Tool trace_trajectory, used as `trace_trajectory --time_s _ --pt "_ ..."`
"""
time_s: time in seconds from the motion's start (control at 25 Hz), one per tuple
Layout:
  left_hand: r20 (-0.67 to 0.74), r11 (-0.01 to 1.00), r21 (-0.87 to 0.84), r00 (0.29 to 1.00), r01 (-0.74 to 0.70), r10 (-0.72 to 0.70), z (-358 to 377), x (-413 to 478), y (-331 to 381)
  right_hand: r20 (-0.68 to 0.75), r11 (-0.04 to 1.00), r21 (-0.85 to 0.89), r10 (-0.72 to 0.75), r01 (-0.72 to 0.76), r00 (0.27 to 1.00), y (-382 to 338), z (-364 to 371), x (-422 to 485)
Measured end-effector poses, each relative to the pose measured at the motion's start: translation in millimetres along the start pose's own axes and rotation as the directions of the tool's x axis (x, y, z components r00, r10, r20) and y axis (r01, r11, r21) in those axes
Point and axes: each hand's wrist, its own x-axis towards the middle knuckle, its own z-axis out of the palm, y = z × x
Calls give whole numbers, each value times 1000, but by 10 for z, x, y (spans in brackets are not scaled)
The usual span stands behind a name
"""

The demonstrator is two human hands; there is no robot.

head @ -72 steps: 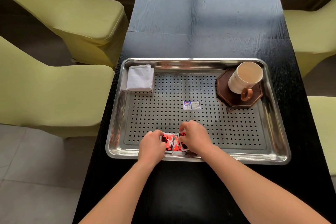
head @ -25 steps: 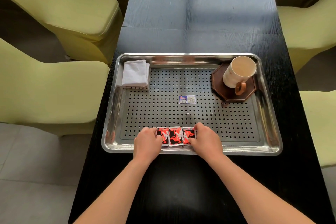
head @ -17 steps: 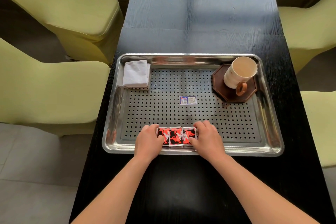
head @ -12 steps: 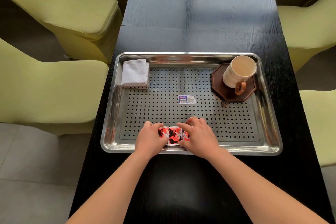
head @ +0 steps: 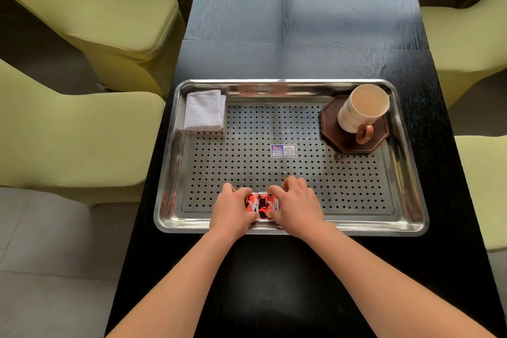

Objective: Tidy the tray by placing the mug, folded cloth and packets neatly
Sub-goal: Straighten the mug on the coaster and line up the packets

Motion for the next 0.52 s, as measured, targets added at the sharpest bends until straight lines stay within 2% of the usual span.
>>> trace_trajectory --time_s 0.36,0.44,0.52 --pt "-34 999 -36 999 -23 22 47 -16 -16 -35 997 71 27 -25 999 12 -19 -60" --pt "-66 998 -55 997 -31 28 59 -33 -43 -94 991 116 73 -61 993 58 -33 -106" --pt "-92 997 -75 996 -21 14 68 -44 -60 -113 972 177 177 -156 978 136 -39 -157"
